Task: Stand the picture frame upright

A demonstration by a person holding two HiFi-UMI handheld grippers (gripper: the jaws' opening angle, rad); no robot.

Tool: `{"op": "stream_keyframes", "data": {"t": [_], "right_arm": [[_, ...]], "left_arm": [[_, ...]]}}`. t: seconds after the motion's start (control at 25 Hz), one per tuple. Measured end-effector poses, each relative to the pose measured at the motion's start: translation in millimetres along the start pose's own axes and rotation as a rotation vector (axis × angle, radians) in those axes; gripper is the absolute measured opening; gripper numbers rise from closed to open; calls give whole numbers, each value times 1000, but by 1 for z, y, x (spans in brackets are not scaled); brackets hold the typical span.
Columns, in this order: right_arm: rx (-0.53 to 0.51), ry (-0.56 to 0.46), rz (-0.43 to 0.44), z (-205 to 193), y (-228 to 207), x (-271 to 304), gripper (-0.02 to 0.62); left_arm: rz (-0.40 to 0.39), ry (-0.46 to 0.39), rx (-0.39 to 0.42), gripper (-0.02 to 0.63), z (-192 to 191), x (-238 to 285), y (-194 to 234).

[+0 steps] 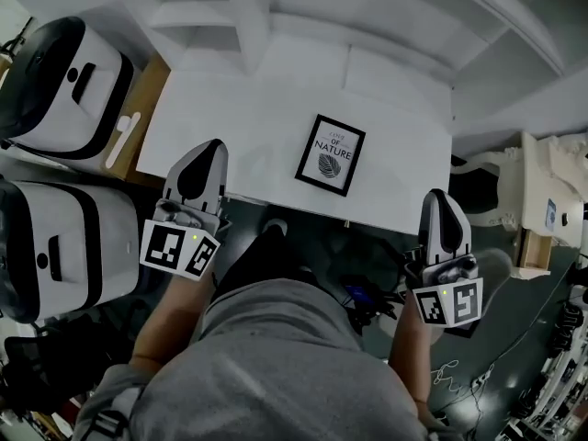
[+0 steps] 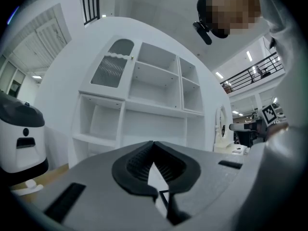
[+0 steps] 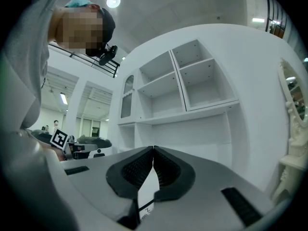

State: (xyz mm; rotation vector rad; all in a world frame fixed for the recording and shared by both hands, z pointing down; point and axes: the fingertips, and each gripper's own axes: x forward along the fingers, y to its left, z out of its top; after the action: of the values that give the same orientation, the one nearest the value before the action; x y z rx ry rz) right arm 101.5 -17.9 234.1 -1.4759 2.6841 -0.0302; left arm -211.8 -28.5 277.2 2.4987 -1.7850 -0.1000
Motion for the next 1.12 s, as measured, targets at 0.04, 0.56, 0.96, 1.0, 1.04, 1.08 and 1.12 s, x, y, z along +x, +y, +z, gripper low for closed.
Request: {"op": "stream_keyframes", "data": {"t": [0.04, 0.56, 0.96, 1.0, 1.04, 1.08, 1.12], "right_arm": [[-1, 3, -9, -1, -1, 7, 26], [34, -4, -84, -12, -5, 74, 26], [60, 42, -67, -19, -26, 71, 26], [58, 44, -61, -17, -28, 71, 26], [54, 41, -58, -15, -31, 71, 26], [51, 35, -57, -13, -33, 71, 26], [49, 27, -58, -11, -36, 70, 26]], "left_arm": [[-13, -2, 1, 6, 1, 8, 5], [-114, 47, 3, 6, -8, 82, 54], [-96, 66, -16, 6, -5, 91, 33], [-93, 66, -22, 6, -5, 90, 30], [-92, 67, -24, 6, -6, 89, 28], [-92, 68, -23, 6, -7, 89, 25], [-94, 68, -22, 6, -8, 89, 23]]}}
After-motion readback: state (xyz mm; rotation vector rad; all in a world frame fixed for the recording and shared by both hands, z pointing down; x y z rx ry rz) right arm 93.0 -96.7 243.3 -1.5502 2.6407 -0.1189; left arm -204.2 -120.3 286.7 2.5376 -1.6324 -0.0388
